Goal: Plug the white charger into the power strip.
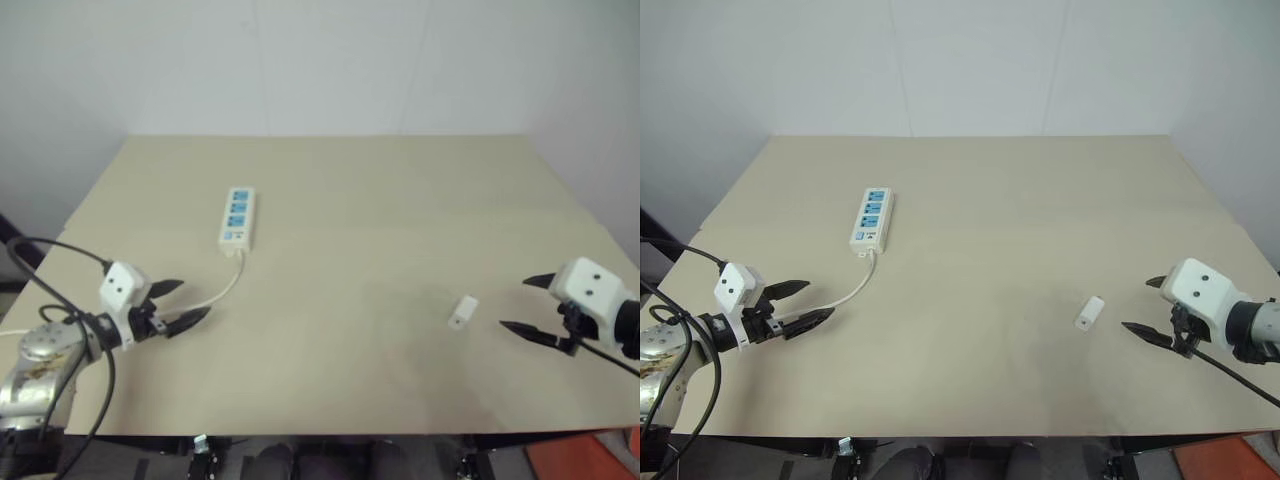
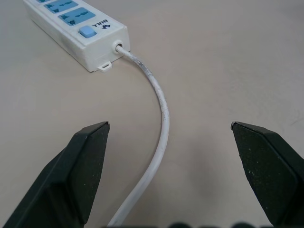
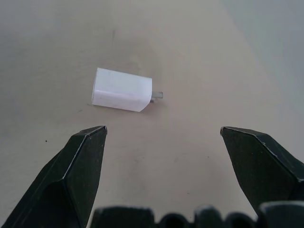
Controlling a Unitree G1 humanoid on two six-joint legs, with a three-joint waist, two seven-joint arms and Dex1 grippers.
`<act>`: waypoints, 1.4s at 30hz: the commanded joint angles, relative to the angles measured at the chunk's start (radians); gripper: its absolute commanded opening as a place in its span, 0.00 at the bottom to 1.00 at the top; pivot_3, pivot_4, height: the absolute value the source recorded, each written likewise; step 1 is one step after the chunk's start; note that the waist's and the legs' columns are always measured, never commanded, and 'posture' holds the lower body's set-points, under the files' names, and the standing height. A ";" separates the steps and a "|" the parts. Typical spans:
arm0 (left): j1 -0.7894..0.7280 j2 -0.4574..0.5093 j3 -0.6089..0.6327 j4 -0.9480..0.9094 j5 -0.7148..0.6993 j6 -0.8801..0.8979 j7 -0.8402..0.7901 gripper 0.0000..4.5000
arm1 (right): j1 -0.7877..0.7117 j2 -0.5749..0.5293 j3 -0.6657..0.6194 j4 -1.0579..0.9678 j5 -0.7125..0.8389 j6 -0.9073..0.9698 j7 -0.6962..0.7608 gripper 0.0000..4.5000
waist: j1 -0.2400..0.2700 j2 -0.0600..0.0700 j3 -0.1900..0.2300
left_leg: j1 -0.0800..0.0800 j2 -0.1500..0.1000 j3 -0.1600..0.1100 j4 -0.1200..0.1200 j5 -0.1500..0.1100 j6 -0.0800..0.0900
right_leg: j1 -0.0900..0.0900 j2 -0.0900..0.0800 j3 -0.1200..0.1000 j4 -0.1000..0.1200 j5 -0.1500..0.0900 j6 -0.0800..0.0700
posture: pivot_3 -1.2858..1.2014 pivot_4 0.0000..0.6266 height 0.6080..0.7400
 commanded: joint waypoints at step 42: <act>-0.421 -0.599 -0.083 0.231 0.262 -0.148 0.876 0.99 | -0.386 0.268 0.353 -0.242 0.000 0.187 -0.248 1.00 | 0.008 -0.003 -0.001 | -0.003 -0.003 0.002 0.003 0.004 -0.007 | 0.000 0.000 0.002 -0.003 0.003 0.001 | 0.52 0.24 1.00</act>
